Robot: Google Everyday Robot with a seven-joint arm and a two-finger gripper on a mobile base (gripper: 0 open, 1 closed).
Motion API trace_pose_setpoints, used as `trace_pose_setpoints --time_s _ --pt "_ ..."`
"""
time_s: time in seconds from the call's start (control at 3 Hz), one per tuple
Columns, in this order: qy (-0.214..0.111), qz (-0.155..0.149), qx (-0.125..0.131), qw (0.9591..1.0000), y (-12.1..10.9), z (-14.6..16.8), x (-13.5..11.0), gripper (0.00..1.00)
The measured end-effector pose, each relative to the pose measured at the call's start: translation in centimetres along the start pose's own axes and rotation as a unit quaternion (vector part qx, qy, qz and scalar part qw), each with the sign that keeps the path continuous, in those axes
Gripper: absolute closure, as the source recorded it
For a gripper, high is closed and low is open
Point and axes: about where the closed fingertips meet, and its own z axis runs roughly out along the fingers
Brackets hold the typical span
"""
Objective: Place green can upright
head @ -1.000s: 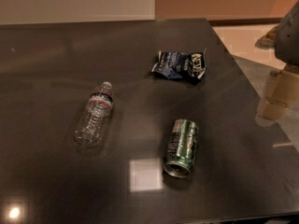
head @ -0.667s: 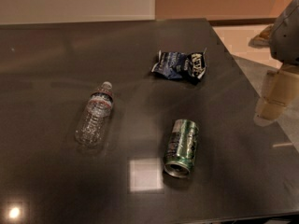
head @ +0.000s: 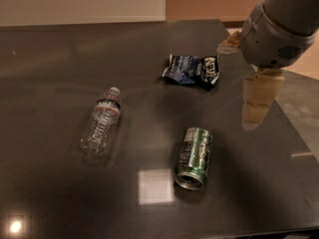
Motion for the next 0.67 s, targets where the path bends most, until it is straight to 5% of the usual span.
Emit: trace_pose_setpoints --time_s 0.33,0.67 --pt "-0.013 -0.088 -0.026 0.9957 0.2 2.0 -2.9 0.0" --pt "-0.012 -0.18 -0.048 0.9824 1.4 3.5 -4.7 0.0"
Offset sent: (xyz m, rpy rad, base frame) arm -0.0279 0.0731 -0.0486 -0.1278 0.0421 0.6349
